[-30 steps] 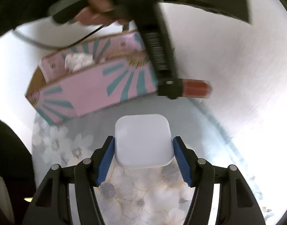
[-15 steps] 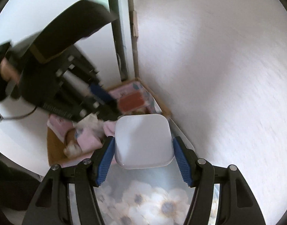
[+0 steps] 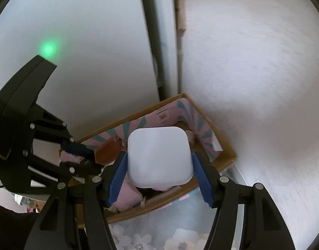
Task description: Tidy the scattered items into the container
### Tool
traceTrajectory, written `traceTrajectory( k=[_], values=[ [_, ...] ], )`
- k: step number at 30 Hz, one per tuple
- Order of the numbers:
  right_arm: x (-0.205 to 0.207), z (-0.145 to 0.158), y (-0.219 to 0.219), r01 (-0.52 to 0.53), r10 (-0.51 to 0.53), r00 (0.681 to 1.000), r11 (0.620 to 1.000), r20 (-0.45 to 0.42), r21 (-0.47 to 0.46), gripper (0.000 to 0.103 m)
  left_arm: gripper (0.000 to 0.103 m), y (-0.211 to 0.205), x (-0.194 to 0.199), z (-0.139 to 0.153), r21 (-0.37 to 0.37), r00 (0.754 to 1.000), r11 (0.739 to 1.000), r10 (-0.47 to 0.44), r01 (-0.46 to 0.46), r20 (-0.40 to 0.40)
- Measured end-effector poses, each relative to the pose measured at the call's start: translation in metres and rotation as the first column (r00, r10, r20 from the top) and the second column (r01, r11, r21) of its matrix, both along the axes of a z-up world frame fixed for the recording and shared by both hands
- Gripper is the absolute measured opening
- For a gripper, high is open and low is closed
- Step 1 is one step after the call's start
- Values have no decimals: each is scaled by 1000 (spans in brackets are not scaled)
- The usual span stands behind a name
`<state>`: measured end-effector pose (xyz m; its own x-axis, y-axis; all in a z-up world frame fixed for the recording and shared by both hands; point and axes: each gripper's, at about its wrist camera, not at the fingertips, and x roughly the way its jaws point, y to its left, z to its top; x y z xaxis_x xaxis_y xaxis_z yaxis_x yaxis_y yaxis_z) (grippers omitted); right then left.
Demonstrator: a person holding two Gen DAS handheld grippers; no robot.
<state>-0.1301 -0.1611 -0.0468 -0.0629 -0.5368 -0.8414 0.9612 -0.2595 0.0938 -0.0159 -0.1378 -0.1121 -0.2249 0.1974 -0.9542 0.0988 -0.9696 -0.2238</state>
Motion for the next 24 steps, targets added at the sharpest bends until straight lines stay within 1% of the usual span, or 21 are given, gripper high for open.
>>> traceTrajectory(
  k=[2,5,7,8,9,10,11,12,13,14,17,18,20,23,24],
  values=[
    [6,-4,-12,-15,15,1000,1000,6,17,58,17,5,3,-6,10,1000,1000,23,-23,5],
    [11,-9,-24,-29,28,1000,999,13,34,59,17,2,9,-13,32,999,998,51,-51,9],
    [5,-10,-21,-32,31,999,998,25,46,59,18,1,10,-17,60,998,997,56,-56,14],
    [6,-12,-22,-35,33,999,998,32,53,59,33,0,10,-19,60,997,996,69,-70,16],
    [3,-12,-20,-37,35,999,997,39,62,59,76,0,11,-20,42,997,996,79,-79,17],
    [3,-15,-23,-37,33,998,996,51,83,59,100,1,11,-19,9,996,997,82,-82,17],
    [2,-18,-22,-29,24,998,994,53,102,61,102,2,12,-16,-9,997,997,80,-80,-9],
    [0,-20,-20,-23,17,998,993,52,113,64,103,3,12,-15,-6,997,997,79,-80,-23],
    [-2,-22,-21,-14,6,998,991,55,135,71,103,4,13,-13,0,996,997,82,-82,-30],
    [-3,-24,-21,-11,2,998,989,61,144,73,103,5,13,-12,-11,996,996,86,-86,-36],
    [1,-31,-22,-4,-4,999,986,51,168,73,103,10,13,-7,-62,995,994,87,-90,-56],
    [3,-34,-22,-3,-5,999,983,42,182,73,103,6,6,-8,-60,995,995,80,-84,-60],
    [2,-34,-21,-3,-4,1000,979,31,204,73,103,8,8,-6,-54,994,994,87,-91,-64],
    [8,-36,-18,-5,0,1000,976,27,216,73,103,10,3,-7,-65,995,994,79,-83,-65],
    [8,-37,-19,-5,1,1000,975,22,220,73,103,8,4,-3,-67,995,995,76,-80,-65]
  ],
)
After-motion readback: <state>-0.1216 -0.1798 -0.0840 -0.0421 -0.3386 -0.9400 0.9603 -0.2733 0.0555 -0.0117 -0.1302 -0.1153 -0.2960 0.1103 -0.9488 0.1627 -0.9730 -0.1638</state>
